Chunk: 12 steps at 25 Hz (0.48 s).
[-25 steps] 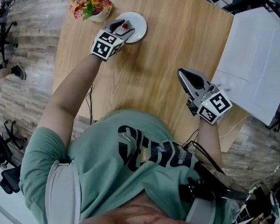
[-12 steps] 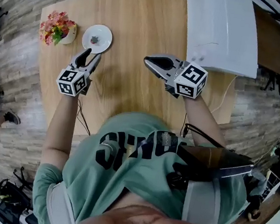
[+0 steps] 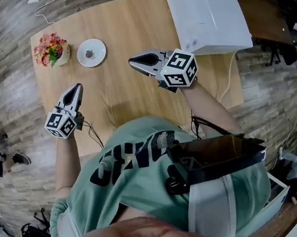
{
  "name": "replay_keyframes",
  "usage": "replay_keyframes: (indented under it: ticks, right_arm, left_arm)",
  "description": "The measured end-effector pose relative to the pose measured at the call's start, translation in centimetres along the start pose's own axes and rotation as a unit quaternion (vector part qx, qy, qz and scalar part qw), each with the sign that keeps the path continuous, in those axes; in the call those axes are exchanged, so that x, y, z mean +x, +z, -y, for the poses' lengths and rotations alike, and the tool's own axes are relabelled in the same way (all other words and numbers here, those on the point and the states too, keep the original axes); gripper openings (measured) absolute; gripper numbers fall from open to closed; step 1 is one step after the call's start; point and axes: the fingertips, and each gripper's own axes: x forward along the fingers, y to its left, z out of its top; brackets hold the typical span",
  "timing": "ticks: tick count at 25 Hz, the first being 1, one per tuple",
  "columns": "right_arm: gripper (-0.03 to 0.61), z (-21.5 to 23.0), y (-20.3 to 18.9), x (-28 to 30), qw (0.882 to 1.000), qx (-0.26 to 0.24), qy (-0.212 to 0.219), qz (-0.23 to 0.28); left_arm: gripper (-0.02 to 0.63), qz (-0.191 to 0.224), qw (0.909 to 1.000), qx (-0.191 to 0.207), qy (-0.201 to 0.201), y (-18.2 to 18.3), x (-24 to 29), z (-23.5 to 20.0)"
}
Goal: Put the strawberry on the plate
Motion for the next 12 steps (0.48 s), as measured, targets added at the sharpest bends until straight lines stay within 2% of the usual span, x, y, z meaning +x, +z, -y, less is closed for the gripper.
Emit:
replay_keyframes:
  ticks: [12]
  right_arm:
    - [0.008, -6.7, 1.5, 5.2, 0.999, 0.009, -0.028, -0.015]
  left_arm:
    - [0.006, 0.030, 0.9978, 0.013, -0.058, 2.4, -10.4, 0.3]
